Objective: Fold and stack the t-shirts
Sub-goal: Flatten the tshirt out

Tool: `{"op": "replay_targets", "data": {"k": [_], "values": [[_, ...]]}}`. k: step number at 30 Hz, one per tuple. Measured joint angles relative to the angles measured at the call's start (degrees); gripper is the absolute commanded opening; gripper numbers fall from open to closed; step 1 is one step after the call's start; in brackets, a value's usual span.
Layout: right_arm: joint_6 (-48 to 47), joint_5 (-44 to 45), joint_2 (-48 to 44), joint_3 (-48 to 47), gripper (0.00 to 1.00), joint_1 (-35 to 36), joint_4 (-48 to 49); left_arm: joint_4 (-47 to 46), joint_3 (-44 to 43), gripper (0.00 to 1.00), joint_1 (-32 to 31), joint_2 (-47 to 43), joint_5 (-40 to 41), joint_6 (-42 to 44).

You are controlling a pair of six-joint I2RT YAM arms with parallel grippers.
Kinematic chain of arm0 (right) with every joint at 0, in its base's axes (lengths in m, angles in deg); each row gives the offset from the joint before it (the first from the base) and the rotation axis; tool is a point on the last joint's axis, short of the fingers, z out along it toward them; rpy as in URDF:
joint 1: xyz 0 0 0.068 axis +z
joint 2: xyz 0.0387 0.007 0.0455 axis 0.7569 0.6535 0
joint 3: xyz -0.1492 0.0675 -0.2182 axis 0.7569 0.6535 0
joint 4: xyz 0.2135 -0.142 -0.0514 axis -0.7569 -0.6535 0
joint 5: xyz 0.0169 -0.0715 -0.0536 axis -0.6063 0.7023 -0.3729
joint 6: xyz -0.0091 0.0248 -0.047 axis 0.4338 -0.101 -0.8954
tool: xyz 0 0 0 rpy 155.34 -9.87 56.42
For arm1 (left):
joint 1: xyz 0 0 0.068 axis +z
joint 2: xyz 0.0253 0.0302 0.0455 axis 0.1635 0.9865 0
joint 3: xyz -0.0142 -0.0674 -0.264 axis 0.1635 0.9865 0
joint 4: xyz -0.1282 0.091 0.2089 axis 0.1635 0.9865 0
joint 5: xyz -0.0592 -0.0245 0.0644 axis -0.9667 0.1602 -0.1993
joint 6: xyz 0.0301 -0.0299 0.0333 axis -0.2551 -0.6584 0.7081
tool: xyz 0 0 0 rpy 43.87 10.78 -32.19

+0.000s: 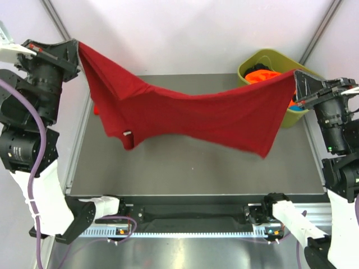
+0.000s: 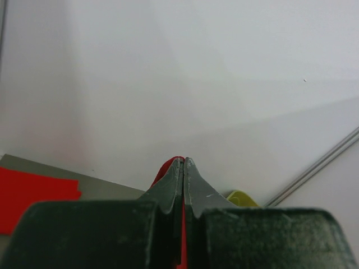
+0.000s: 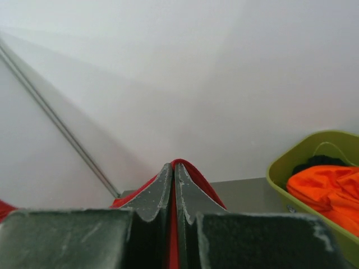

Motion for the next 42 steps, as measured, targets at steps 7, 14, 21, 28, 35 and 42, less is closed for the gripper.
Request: {"op": "replay_targets", "data": {"k": [7, 14, 21, 28, 35, 42], "values": [[-4.24, 1.90, 2.64, 0.79, 0.00, 0.00, 0.59, 0.09, -0.31, 0.00, 0.00, 1.27, 3.28, 1.29], [-5.20, 0.15, 7.08, 0.63, 0.00, -0.02, -0.22, -0.37, -4.61, 0.00, 0.00, 8.44, 3.98, 1.44], [-3.23, -1.31, 4.31, -6.88, 0.00, 0.00, -5.99, -0.72, -4.04, 0.00, 0.00, 3.69, 3.19, -0.98], [0.59, -3.93, -8.87, -11.61, 0.00, -0.02, -12.55, -0.83, -1.20, 0.00, 0.00, -12.39, 1.92, -4.42], [2.82, -5.73, -14.73, -23.74, 0.00, -0.02, -19.78, -1.03, -6.43, 0.00, 0.00, -20.13, -0.17, -7.91], [2.58, -3.69, -14.84, -25.27, 0.00, -0.02, -18.78, -3.96, -8.07, 0.00, -0.13, -18.23, -2.54, -8.81]]}}
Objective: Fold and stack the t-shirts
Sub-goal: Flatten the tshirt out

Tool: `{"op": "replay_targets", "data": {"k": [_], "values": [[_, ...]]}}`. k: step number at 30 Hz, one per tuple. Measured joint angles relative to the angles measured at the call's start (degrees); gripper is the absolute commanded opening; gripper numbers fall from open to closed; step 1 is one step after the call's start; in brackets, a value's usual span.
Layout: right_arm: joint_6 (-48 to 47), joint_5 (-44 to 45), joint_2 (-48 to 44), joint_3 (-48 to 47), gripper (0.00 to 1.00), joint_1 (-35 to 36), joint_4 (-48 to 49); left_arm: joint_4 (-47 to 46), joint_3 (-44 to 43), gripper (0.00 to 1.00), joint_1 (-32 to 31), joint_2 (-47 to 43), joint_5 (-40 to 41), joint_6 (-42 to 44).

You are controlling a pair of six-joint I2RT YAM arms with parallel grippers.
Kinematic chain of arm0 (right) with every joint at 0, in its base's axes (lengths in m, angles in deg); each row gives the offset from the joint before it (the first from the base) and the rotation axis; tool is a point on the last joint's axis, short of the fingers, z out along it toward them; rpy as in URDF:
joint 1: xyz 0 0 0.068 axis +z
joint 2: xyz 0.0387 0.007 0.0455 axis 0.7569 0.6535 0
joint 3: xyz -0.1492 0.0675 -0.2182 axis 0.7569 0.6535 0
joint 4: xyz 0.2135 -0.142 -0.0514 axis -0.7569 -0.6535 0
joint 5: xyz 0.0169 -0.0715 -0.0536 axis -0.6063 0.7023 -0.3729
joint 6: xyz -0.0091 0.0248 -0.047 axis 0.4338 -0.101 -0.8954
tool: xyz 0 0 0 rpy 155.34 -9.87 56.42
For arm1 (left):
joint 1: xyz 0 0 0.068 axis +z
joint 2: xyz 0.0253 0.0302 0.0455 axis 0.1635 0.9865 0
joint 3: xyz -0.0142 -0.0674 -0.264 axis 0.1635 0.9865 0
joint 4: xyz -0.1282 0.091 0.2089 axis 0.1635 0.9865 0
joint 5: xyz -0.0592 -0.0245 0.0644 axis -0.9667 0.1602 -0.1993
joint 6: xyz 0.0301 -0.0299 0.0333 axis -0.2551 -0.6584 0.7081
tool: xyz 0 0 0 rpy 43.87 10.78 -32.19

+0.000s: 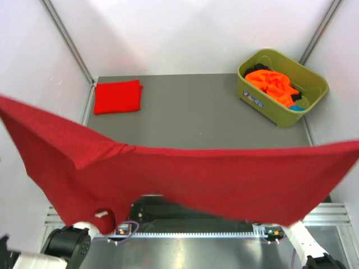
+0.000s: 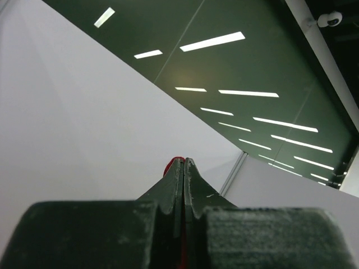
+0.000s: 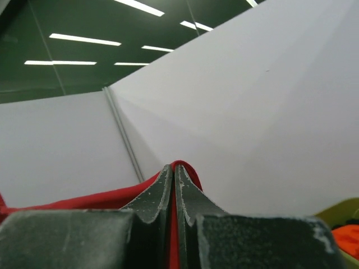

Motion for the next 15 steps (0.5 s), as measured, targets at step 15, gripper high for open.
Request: {"op": "replay_targets", "data": {"k": [15], "values": [[-3.72, 6.71, 17.66, 47.10, 0.00, -0.02, 26.95, -16.46, 33.44, 0.00, -0.26, 25.90, -0.92, 7.69]]}}
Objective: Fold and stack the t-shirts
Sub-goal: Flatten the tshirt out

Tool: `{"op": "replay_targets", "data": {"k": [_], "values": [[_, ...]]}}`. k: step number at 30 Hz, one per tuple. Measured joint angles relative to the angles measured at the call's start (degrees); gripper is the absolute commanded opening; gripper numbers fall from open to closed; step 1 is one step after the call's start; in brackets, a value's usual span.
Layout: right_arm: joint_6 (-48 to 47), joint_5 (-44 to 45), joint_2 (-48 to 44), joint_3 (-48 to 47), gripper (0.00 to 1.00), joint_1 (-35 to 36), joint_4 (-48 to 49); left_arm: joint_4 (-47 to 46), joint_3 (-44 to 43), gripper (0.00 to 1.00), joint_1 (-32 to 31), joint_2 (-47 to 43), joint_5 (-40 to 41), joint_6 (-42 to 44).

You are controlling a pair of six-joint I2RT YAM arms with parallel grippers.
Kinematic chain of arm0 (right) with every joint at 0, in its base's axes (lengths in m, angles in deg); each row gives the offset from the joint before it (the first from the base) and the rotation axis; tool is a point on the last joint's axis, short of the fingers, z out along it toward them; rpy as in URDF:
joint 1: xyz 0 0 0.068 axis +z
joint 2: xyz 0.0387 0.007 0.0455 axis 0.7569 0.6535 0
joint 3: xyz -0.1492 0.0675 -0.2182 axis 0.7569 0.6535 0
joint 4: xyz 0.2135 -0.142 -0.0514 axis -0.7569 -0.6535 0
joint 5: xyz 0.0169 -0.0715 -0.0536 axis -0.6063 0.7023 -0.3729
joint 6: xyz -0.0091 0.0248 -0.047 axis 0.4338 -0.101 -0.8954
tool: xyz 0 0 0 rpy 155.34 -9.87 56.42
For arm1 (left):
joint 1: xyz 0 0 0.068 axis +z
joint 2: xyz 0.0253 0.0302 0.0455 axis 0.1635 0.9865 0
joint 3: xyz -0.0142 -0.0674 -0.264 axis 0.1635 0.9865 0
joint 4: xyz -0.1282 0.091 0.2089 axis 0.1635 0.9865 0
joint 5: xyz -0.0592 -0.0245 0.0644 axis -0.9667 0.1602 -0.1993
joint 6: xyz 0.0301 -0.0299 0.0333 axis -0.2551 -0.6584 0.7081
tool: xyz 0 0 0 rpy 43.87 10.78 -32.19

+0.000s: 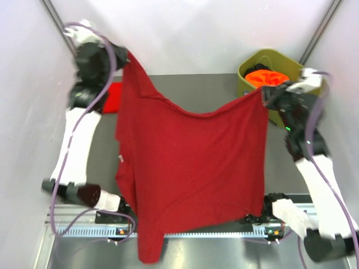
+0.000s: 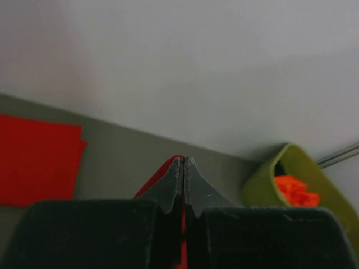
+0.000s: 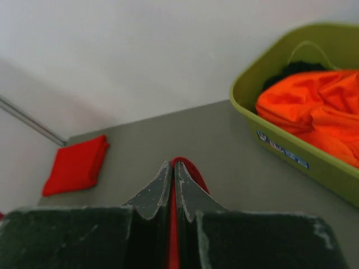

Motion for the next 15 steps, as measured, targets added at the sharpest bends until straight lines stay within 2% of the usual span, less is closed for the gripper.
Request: {"op": "replay_targets", "data": {"k": [3, 6, 10, 15], "values": [[-0.20, -0.50, 9.44, 6.97, 0.00, -0.55, 8.68, -3.61, 7.21, 0.00, 0.15, 6.78, 0.42, 1.84], [0.17, -2.05, 19.61, 9.22, 0.00, -2.40, 16.61, -7.78, 10.51, 0.00, 0.98, 13.42, -0.24, 2.71], [1.16, -5.79, 36.04, 6.75, 0.00, -5.33, 27.34, -14.88, 10.69, 0.00, 4.33, 24.33, -4.35, 1.55], [2.43, -9.46, 51.87, -0.24, 0.00, -7.76, 33.18, -19.96, 9.22, 0.00, 9.07, 35.69, -9.99, -1.62]]}}
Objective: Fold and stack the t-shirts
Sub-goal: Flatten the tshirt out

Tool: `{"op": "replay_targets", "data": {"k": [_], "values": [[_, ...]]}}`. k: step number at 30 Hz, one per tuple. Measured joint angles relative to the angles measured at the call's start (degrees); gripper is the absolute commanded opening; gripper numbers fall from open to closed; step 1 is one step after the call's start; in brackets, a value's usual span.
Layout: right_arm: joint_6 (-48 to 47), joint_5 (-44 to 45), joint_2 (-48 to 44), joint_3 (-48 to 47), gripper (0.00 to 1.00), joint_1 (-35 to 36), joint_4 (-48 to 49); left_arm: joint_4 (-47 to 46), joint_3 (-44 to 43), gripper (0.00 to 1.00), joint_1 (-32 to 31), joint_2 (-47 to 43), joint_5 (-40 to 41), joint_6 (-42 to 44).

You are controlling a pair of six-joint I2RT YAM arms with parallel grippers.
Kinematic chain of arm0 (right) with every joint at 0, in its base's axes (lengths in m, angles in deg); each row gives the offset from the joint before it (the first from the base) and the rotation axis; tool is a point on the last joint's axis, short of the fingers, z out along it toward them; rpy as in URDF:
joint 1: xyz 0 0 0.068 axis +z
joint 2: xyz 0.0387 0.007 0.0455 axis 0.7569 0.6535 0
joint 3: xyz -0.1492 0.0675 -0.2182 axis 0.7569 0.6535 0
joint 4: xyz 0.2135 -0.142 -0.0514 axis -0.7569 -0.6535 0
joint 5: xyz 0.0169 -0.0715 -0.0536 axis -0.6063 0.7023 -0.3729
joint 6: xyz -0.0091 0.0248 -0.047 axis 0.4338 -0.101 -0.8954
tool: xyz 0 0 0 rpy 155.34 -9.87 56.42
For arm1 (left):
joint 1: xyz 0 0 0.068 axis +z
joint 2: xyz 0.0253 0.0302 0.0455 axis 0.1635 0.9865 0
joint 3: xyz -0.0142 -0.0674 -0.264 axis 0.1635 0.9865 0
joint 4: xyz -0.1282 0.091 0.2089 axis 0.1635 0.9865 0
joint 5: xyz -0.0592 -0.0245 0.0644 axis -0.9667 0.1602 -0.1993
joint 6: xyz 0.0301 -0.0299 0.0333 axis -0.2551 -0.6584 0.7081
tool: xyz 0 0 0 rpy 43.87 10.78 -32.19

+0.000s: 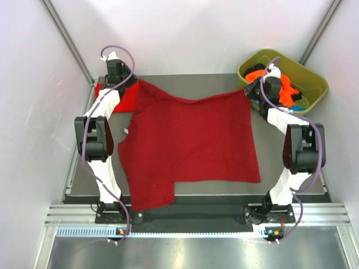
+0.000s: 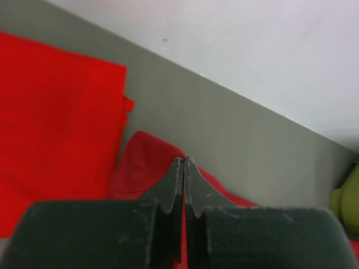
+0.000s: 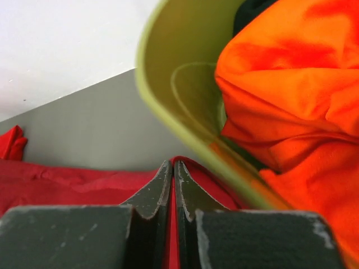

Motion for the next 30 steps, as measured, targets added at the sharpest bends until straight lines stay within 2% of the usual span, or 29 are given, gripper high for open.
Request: {"op": "replay_targets", "data": {"k": [4, 11, 20, 25, 30], "values": [[1.07, -2.89, 4.48, -2.45, 0.00, -1.84, 2.32, 0.04, -0.35, 0.00, 1.92, 2.75, -1.97, -1.95], [1.40, -5.35, 4.70, -2.78, 0.00, -2.71, 3.85, 1.92, -1.36, 0.00, 3.48, 1.70, -6.82, -6.69], [0.50, -4.92, -1.99, -1.01, 0.00, -3.65, -3.02, 18.75, -0.52, 0.00, 4.90, -5.20, -7.04, -7.48], [-0.17, -4.09, -7.74, 1.64, 0.00, -3.76, -6.71, 22.08, 10.10, 0.00, 6.01, -15.61, -7.48, -8.11], [-0.35, -3.45, -11.04, 8.11, 0.00, -3.78, -9.62, 23.26, 21.55, 0.00, 6.47, -23.96, -9.11, -9.60]]}}
